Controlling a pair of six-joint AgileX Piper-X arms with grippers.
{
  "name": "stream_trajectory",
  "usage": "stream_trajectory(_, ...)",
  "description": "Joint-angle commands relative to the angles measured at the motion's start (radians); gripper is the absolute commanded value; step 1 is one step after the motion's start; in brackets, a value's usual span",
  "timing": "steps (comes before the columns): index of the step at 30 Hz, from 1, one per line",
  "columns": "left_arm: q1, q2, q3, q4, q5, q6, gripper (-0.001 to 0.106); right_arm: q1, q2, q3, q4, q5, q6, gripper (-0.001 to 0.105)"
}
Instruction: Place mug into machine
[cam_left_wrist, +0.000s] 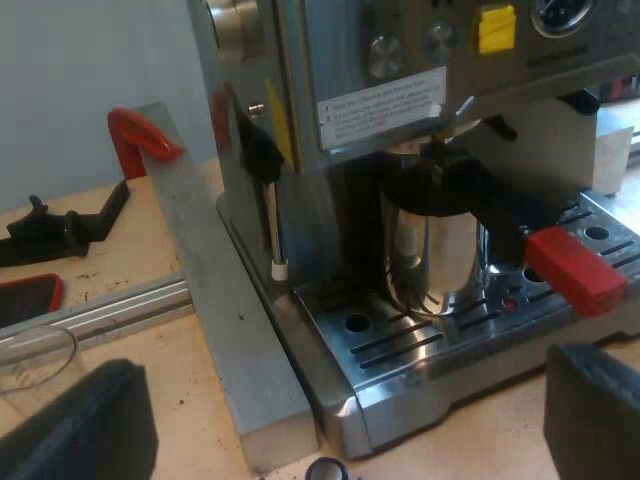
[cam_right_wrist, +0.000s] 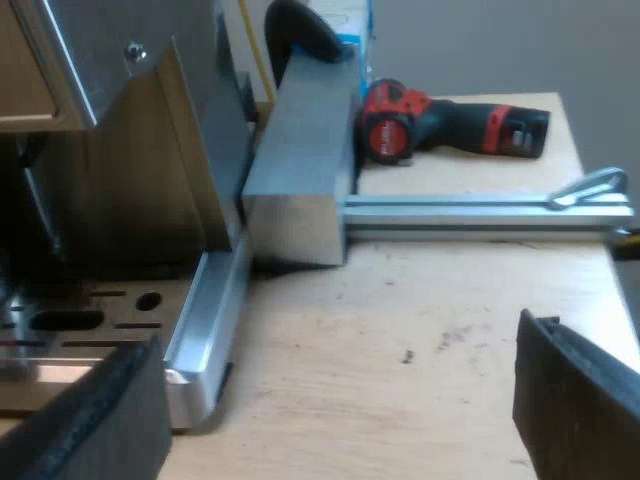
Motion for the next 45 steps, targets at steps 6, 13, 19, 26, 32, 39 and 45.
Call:
stream_trajectory(6, -0.001, -0.138, 0.080, -0.051, -0.014, -0.013, 0.080, -0.001, -0.043, 0.100, -0.050, -0.085, 0.021, 0.072)
stream_trajectory(13, -0.001, -0.138, 0.123, -0.051, -0.014, -0.010, 0.080, -0.001, -0.043, 0.176, -0.036, -0.085, 0.044, 0.072)
stream_trajectory(19, -0.001, -0.138, 0.183, -0.081, -0.014, 0.040, 0.080, -0.001, -0.043, 0.207, 0.030, -0.083, 0.042, 0.072)
stream_trajectory(26, -0.001, -0.138, 0.183, -0.080, -0.014, 0.042, 0.080, -0.001, -0.043, 0.208, 0.028, -0.083, 0.042, 0.072)
stream_trajectory(32, -0.001, -0.138, 0.183, -0.083, -0.006, 0.042, 0.080, -0.001, -0.043, 0.208, 0.028, -0.081, 0.042, 0.072)
stream_trajectory(39, -0.001, -0.138, 0.183, -0.083, 0.125, 0.042, 0.080, -0.001, -0.043, 0.208, 0.028, -0.081, 0.042, 0.072)
stream_trajectory(45, 0.001, -0.138, 0.183, -0.083, 0.256, 0.051, 0.080, -0.001, -0.043, 0.208, 0.028, -0.081, 0.042, 0.072)
